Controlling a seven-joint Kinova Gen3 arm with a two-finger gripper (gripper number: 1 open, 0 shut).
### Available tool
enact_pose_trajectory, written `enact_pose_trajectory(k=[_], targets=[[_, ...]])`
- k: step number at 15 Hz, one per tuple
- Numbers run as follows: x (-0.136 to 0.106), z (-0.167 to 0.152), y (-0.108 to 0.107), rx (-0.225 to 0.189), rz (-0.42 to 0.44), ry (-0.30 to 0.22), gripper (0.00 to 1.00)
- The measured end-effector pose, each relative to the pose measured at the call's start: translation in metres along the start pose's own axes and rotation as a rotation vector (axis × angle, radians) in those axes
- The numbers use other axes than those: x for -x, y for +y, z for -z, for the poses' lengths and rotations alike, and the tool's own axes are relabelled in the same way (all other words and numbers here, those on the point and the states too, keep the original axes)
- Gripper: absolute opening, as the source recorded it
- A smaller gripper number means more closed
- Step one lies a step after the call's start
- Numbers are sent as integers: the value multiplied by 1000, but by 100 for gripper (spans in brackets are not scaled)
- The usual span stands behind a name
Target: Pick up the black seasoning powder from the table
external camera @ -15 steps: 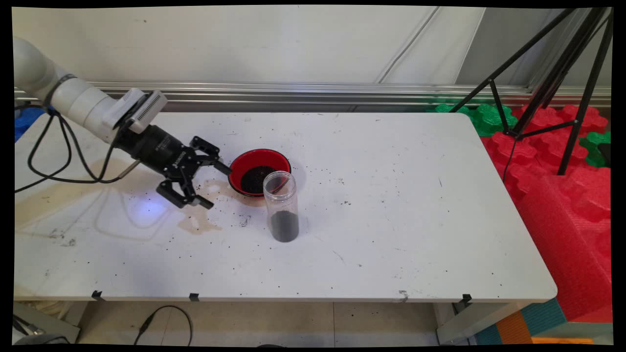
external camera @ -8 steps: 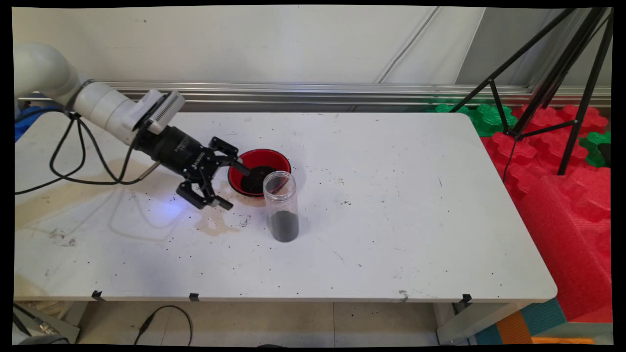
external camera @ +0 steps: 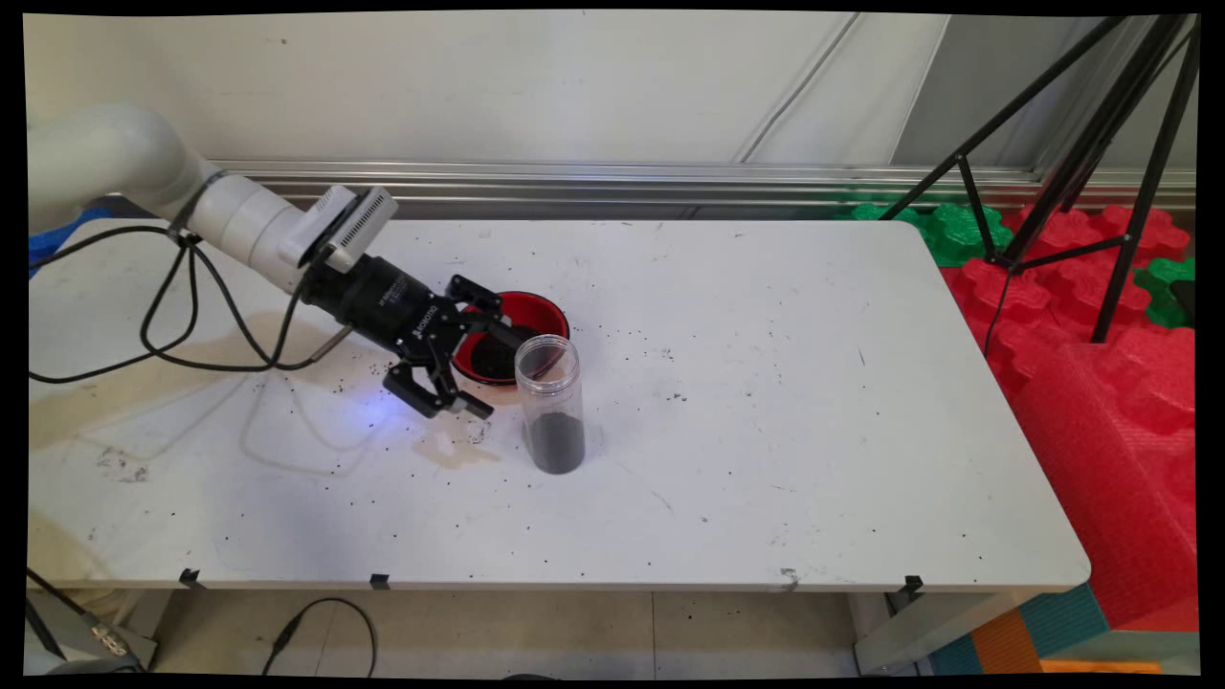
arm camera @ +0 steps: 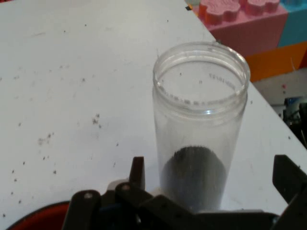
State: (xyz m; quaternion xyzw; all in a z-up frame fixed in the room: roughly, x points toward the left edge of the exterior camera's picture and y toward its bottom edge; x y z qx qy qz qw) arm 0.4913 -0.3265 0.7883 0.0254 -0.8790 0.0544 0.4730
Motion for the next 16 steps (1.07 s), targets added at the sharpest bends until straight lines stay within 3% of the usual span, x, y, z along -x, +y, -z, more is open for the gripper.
enact_pose_trajectory(k=[16], targets=[[12, -44, -7, 15, 0, 72, 100]])
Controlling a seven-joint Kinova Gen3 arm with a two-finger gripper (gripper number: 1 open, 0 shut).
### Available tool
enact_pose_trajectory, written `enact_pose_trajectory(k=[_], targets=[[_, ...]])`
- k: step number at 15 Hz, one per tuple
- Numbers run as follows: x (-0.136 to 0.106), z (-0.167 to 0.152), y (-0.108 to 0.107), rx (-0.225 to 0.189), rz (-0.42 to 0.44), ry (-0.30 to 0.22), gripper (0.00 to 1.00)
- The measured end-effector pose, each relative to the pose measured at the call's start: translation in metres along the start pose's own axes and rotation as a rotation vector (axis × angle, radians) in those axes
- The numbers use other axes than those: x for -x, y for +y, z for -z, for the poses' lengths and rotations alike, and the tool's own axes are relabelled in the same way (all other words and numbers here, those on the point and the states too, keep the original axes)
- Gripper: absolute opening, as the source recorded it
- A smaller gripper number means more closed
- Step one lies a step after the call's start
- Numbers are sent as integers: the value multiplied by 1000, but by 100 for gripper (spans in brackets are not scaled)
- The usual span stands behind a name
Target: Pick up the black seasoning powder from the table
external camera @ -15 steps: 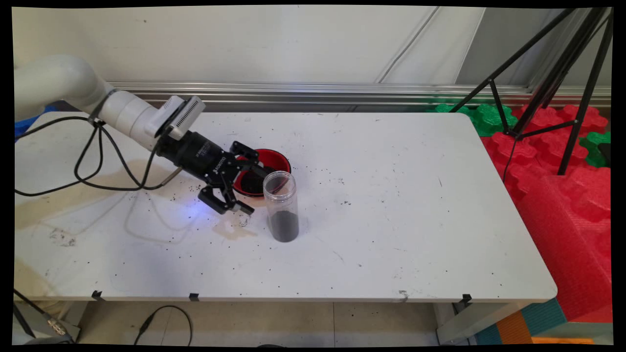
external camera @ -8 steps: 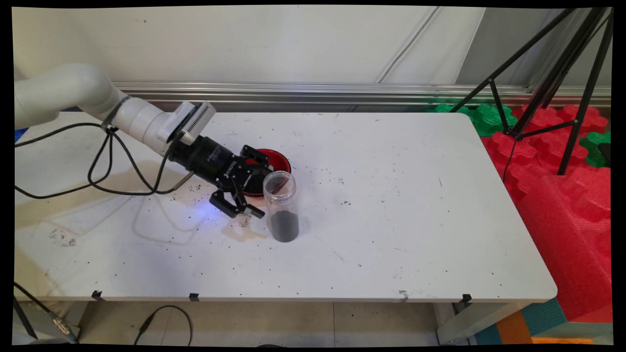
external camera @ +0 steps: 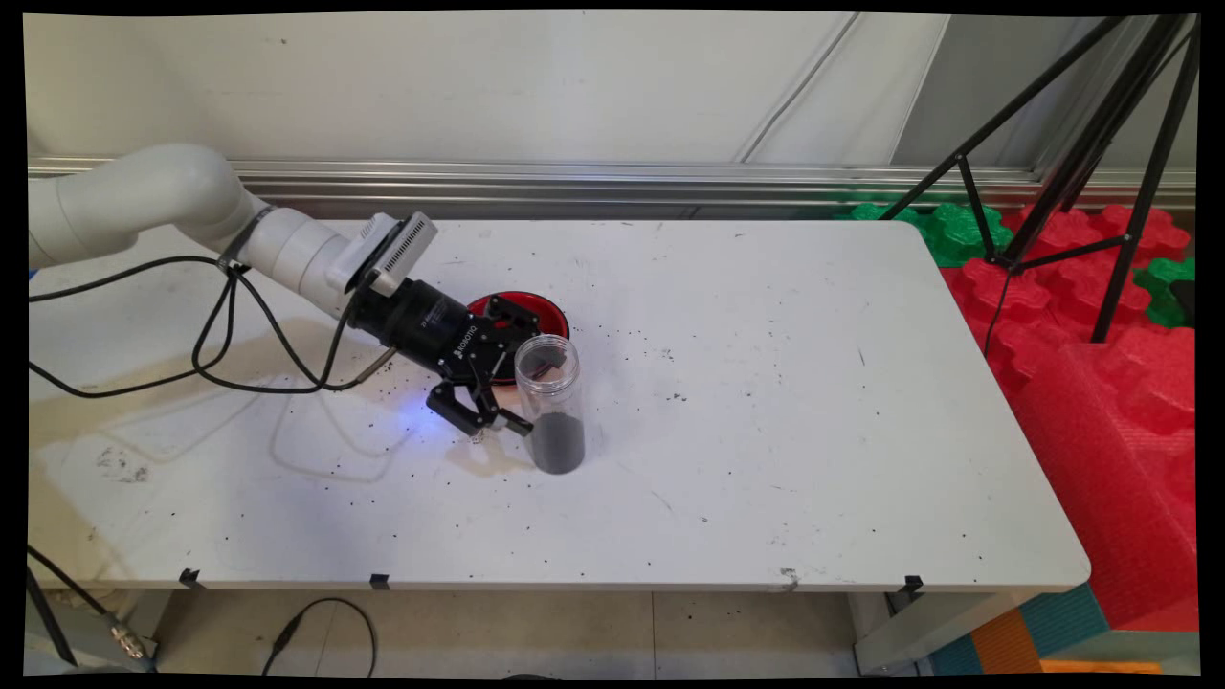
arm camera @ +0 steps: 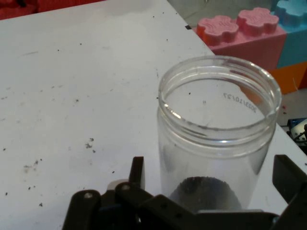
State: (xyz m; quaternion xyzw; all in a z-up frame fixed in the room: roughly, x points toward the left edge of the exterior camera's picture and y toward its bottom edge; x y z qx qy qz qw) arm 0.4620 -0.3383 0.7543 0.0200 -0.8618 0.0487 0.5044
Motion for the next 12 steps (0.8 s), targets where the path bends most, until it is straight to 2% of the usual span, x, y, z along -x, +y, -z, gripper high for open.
enact_pose_trajectory(k=[12], targets=[[10, -14, 1, 2, 14, 17, 100]])
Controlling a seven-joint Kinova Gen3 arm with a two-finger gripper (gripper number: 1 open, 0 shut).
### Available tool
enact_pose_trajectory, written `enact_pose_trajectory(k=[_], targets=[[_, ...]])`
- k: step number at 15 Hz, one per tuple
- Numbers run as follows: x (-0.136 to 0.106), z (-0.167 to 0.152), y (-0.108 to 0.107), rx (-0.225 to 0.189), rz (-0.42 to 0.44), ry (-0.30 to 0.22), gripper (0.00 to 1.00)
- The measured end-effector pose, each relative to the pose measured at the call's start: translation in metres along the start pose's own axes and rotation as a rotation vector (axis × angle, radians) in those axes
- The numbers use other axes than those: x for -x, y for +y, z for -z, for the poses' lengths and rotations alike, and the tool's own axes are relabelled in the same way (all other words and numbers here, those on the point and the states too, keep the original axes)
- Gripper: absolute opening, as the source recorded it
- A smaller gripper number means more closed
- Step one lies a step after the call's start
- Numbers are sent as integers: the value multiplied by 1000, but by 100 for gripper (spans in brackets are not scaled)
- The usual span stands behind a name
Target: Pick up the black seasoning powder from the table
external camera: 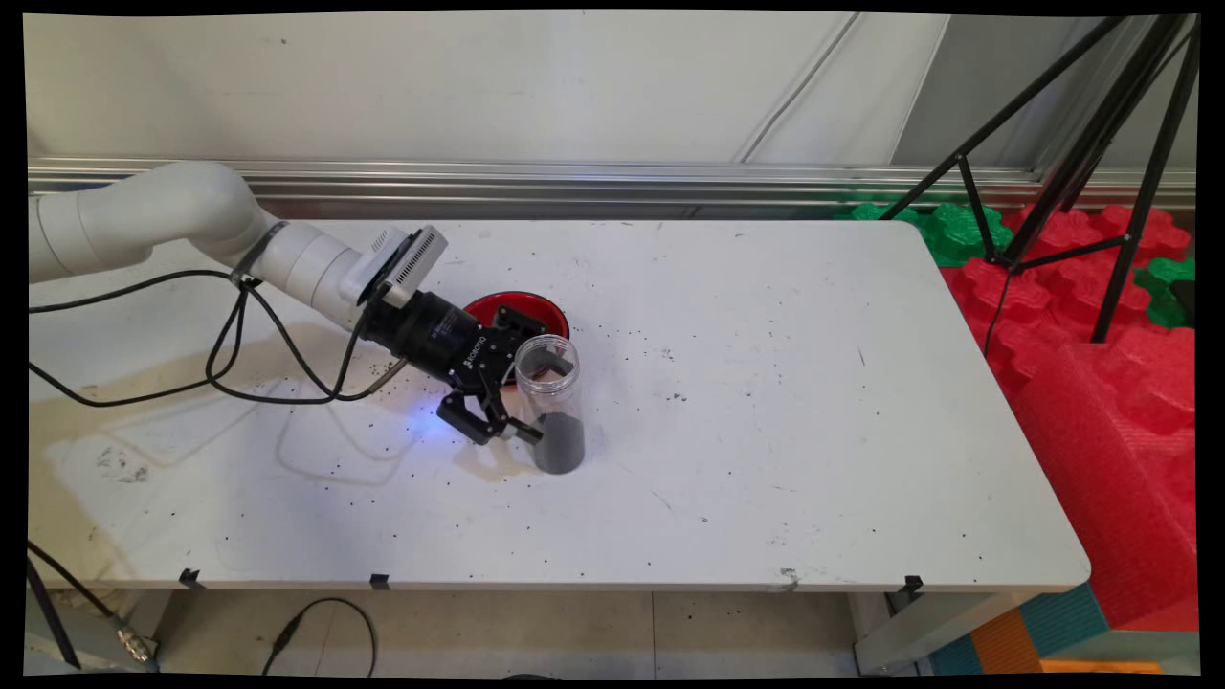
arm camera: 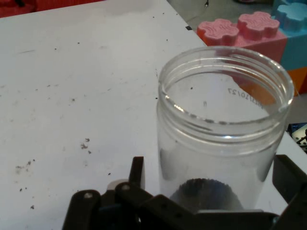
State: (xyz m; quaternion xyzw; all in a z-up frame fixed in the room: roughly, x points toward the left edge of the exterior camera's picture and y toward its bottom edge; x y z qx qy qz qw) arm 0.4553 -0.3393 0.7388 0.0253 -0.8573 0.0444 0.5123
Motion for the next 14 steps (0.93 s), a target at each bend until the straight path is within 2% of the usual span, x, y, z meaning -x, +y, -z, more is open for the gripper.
enact_pose_trajectory(k=[14], targets=[[5, -11, 1, 1, 18, 14, 100]])
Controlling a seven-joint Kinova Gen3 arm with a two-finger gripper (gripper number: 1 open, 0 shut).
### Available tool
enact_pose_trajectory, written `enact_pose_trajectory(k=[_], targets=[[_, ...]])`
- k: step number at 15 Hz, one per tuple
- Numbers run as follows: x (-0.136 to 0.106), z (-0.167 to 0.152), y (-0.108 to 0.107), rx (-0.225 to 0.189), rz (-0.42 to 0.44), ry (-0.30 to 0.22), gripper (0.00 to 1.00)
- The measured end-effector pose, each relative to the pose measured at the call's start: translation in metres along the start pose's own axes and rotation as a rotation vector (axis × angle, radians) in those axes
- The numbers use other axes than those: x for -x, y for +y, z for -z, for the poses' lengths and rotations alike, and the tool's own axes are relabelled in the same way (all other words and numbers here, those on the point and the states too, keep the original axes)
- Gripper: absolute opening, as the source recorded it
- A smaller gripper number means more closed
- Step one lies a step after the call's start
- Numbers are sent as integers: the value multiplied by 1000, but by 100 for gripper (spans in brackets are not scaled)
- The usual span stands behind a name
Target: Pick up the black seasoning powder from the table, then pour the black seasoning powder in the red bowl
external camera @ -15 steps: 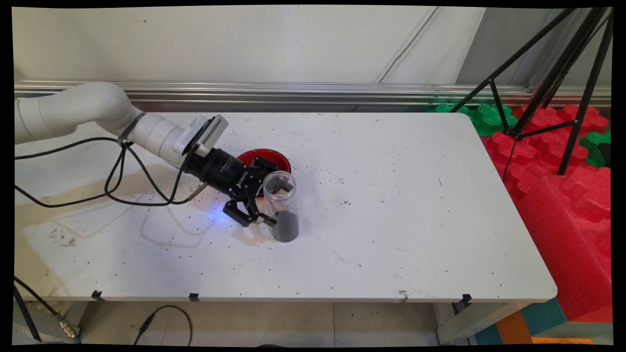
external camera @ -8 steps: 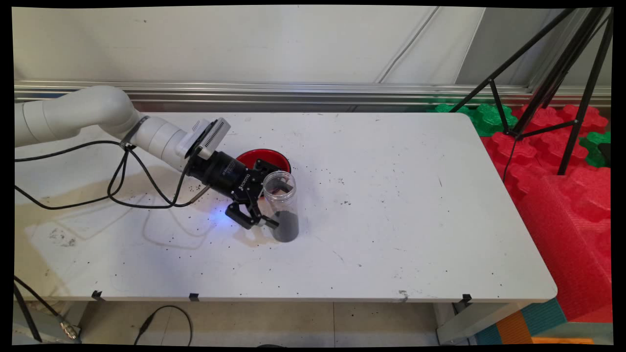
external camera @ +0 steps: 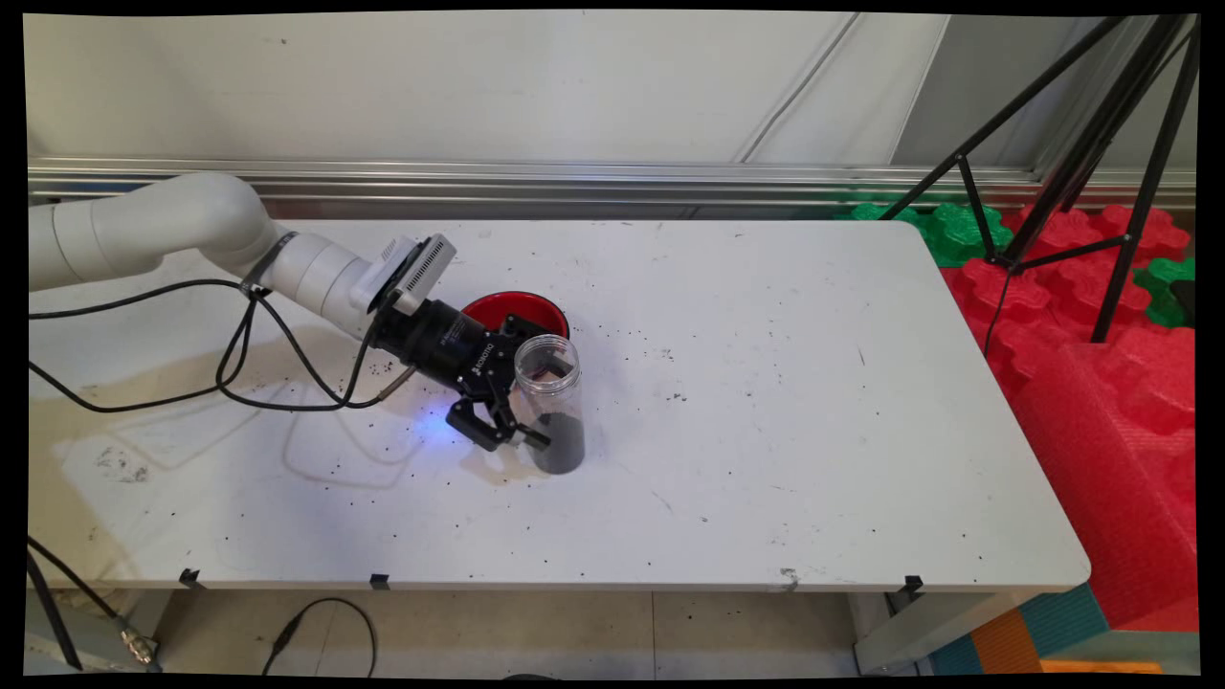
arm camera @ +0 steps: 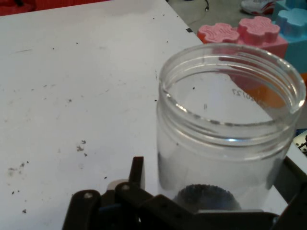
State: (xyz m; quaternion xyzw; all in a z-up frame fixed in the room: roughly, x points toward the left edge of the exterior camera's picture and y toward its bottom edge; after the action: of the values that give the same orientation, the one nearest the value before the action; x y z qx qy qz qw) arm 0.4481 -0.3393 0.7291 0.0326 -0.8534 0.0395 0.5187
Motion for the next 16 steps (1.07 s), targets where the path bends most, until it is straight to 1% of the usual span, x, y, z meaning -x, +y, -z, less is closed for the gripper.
enact_pose_trajectory(k=[12, 13, 16], targets=[[1, -8, 1, 3, 11, 10, 100], [1, -9, 1, 3, 12, 11, 0], [0, -10, 1, 3, 14, 14, 0]])
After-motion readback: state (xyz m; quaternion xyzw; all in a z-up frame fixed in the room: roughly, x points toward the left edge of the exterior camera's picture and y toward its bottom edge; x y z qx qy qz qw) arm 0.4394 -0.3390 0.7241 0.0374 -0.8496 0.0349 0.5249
